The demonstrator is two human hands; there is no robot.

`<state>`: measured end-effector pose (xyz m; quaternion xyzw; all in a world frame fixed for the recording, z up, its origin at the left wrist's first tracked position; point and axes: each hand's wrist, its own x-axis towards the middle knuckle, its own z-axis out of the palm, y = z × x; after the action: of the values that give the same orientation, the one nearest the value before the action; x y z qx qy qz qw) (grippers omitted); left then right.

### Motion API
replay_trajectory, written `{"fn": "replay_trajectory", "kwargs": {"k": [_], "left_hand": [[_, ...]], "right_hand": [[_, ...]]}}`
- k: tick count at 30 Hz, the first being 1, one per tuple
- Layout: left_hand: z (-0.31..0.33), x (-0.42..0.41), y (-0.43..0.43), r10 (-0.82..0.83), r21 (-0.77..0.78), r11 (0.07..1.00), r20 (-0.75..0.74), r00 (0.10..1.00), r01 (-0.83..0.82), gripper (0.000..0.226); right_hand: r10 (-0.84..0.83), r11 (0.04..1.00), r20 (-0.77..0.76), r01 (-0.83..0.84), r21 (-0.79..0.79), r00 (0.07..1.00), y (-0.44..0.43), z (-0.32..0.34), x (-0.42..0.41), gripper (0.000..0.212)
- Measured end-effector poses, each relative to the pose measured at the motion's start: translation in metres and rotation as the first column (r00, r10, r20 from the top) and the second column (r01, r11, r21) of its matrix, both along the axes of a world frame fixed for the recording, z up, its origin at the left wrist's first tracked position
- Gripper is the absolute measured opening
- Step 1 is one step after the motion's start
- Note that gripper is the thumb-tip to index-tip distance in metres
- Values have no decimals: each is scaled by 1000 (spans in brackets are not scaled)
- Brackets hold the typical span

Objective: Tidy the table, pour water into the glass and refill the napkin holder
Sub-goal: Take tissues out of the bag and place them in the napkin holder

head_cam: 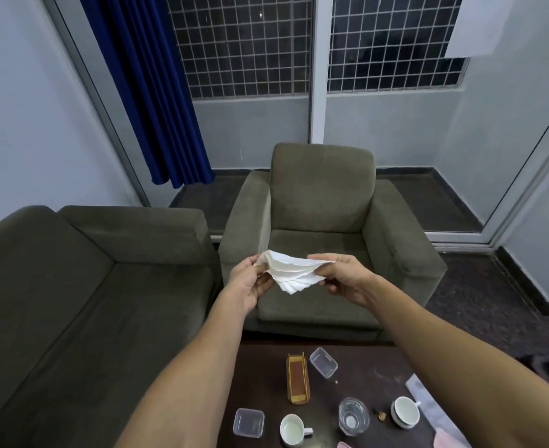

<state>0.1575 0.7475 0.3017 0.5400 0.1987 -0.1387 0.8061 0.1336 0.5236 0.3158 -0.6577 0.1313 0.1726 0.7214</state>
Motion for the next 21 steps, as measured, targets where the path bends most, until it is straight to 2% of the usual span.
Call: {"fn": "replay_trajectory", "kwargs": {"k": [3, 6, 10, 13, 15, 16, 19, 21], "left_hand": [[-2, 4, 2, 13, 10, 1000, -6, 1000, -13, 17], [-8, 7, 6, 18, 2, 1000, -20, 1000, -18, 24], [-19, 8, 16, 11, -42, 999, -72, 997, -14, 32], [-31, 8, 18, 53, -17, 998, -138, 989, -56, 28], [-40, 6, 17, 30, 19, 999, -221, 975, -26, 13], [-42, 3, 17, 8, 25, 1000, -273, 962, -1, 17], [-48, -4, 20, -72, -5, 997, -419, 905, 77, 68], [-49, -8, 19, -185, -75, 983, -450, 874, 169, 96]], "right_hand": [[-36, 998, 51, 39, -42, 998, 0, 3, 6, 30], [0, 997, 63, 4, -71, 998, 0, 0, 6, 33], [24, 999, -12, -23, 27, 1000, -1, -19, -2, 30], [-98, 981, -128, 118, 156, 987, 8, -43, -9, 31], [-177, 948, -219, 226, 225, 959, 16, -58, -15, 31], [-207, 927, -262, 274, 256, 943, 20, -64, -18, 32], [-261, 862, -347, 379, 337, 901, 32, -73, -23, 31], [-280, 835, -370, 414, 361, 886, 40, -75, -24, 31]]}}
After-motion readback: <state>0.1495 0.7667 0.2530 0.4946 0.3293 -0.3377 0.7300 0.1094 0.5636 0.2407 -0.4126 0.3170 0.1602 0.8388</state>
